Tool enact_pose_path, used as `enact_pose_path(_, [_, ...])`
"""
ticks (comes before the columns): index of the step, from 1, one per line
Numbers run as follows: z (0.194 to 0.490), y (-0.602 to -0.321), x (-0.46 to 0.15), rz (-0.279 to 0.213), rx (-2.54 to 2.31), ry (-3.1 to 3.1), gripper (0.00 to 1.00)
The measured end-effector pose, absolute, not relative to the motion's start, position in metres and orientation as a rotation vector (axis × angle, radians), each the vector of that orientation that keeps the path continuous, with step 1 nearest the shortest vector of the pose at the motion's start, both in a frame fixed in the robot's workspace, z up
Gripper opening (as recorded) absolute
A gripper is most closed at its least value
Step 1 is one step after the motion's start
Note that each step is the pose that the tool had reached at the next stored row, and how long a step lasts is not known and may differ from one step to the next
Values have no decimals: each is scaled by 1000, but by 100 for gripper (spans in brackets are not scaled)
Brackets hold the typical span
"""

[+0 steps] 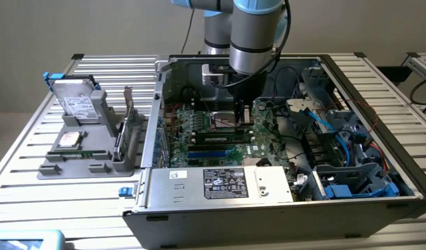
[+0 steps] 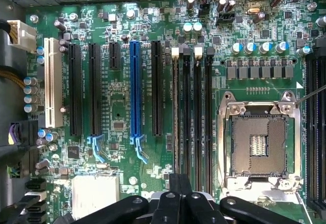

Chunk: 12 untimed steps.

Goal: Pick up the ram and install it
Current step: 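Press down the ram until it locks into place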

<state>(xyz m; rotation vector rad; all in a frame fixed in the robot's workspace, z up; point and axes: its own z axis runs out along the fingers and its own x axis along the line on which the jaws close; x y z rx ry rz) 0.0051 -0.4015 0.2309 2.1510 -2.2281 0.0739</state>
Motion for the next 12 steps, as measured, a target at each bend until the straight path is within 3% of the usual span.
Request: enact_pose_path(12, [228, -402, 5, 70, 2151, -2232, 11])
